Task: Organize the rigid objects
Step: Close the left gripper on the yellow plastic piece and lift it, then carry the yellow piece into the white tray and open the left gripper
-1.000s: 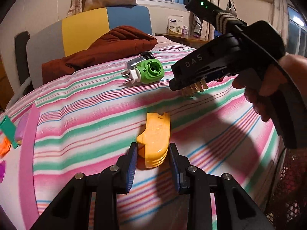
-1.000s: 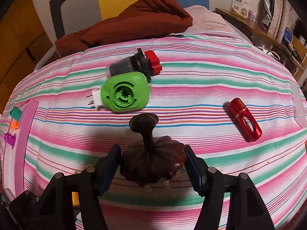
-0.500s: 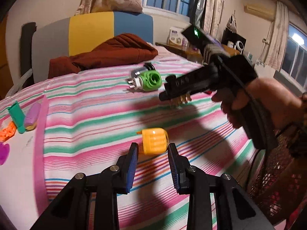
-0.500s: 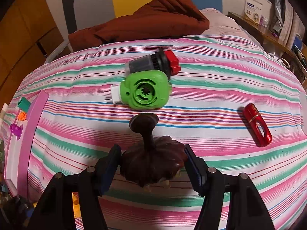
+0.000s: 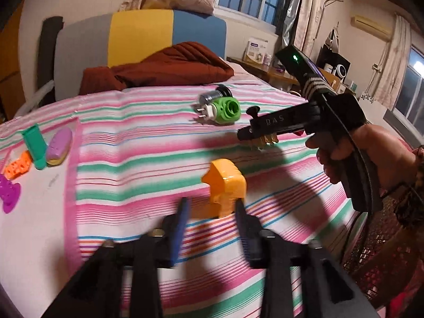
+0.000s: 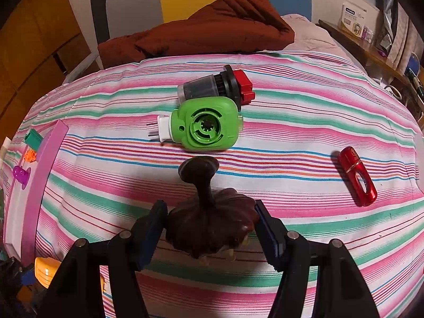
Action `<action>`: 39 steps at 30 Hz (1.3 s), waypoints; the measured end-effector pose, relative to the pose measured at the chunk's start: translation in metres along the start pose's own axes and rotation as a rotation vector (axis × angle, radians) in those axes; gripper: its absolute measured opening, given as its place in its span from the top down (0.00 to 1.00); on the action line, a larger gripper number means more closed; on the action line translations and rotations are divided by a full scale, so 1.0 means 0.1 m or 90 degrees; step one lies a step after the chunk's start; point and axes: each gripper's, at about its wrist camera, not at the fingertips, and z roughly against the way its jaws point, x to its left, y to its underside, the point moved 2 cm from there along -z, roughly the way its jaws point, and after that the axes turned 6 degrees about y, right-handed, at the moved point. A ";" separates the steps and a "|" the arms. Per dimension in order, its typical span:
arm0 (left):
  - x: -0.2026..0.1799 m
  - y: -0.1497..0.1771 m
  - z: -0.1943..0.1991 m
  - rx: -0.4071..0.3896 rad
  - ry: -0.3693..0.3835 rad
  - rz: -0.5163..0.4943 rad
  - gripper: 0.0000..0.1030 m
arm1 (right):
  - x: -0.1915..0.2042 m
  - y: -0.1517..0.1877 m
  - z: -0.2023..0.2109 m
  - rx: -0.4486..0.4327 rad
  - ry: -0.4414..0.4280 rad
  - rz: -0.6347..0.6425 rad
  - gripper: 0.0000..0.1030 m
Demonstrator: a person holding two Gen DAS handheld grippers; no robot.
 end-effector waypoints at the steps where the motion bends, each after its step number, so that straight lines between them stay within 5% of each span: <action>1: -0.02 -0.01 -0.01 -0.003 0.003 0.002 0.35 | 0.00 0.00 0.00 0.000 0.000 0.001 0.36; 3: -0.07 -0.04 -0.05 -0.008 0.014 -0.001 0.28 | 0.00 0.00 -0.01 0.000 -0.001 -0.001 0.36; 7: -0.12 -0.14 -0.19 0.005 0.002 -0.014 0.31 | 0.00 0.00 -0.01 0.001 -0.003 -0.002 0.36; 8: -0.11 -0.16 -0.23 0.013 -0.010 -0.015 0.39 | 0.00 0.00 -0.01 0.001 -0.004 -0.003 0.36; 9: -0.09 -0.16 -0.26 0.020 -0.014 -0.012 0.63 | 0.00 0.00 -0.01 0.001 -0.004 -0.003 0.36; 10: -0.05 -0.15 -0.29 0.035 -0.010 0.003 0.69 | 0.00 0.00 -0.02 0.001 -0.005 -0.004 0.36; 24: 0.38 -0.15 0.25 -0.039 0.034 0.122 0.70 | -0.01 0.00 -0.02 0.002 -0.006 -0.004 0.36; 33: 1.07 -0.33 0.63 -0.099 -0.047 0.202 0.70 | 0.01 0.01 -0.03 -0.002 0.001 0.008 0.36; 39: 1.72 -0.30 0.60 -0.062 -0.088 0.295 0.70 | 0.02 0.03 -0.09 0.013 0.018 0.025 0.39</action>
